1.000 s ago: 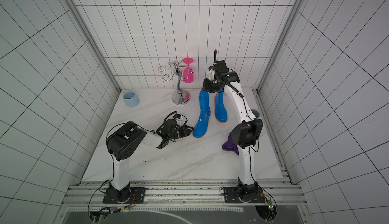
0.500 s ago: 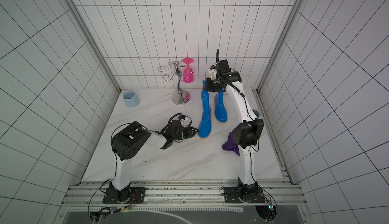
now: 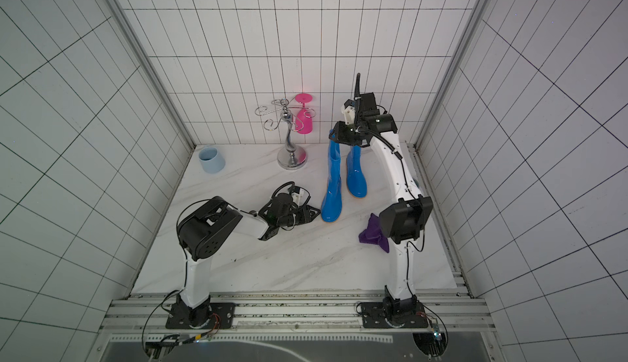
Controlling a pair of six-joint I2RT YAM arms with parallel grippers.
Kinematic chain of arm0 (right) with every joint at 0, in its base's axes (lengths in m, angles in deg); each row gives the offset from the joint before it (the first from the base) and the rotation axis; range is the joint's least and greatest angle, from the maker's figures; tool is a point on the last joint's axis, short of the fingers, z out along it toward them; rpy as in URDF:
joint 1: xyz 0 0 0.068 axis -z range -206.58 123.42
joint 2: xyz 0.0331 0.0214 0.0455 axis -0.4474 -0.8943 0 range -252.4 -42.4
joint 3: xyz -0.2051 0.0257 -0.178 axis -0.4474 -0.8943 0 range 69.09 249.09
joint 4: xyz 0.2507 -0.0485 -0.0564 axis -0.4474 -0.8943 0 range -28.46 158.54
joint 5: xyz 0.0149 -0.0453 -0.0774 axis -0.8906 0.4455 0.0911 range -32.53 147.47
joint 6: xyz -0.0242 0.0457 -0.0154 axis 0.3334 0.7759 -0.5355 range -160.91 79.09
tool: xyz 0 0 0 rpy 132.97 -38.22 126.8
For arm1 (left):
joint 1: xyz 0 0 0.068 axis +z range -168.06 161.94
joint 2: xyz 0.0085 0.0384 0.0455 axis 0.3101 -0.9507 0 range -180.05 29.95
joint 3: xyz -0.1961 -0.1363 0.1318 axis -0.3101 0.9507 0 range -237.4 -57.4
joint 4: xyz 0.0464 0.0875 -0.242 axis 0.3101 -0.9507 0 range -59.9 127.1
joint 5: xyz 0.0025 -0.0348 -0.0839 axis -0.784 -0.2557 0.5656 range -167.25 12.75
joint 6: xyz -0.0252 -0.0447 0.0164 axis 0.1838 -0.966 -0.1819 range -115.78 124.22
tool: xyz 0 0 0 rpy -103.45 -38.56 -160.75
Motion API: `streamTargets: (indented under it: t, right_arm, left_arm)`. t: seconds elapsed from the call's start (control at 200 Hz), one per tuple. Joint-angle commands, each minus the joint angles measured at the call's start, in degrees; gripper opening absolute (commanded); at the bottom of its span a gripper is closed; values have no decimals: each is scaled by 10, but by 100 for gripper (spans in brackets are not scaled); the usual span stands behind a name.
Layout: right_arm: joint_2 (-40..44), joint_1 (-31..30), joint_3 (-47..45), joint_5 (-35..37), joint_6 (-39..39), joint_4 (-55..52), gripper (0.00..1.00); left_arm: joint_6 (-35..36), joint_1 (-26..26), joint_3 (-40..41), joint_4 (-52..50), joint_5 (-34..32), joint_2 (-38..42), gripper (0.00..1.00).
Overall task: Wipe the rubber boots with a cloth
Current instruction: Place the rubber boot at the center of the board, then reset both arms
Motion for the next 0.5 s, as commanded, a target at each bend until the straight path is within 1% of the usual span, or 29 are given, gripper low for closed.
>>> streamTargets:
  t: [0.0,0.07,0.17,0.265,0.34,0.495]
  right_arm:
    - [49,16,-26,13,-12,-1,42]
    - [69,20,-33,19,-11,1,46]
    - [109,22,-53,35,-14,8,48]
    - [162,22,-102,45,-14,28,50]
    - [224,22,-167,58,-14,56,52]
    - [375,23,-357,99,-13,134,57]
  left_arm:
    - [21,26,26,-110,-10,36,41]
    - [38,40,29,-145,-16,77,41]
    - [69,56,31,-209,-36,151,41]
    - [100,67,30,-273,-64,228,41]
    - [124,74,31,-322,-94,298,42]
    - [172,92,28,-428,-176,423,45]
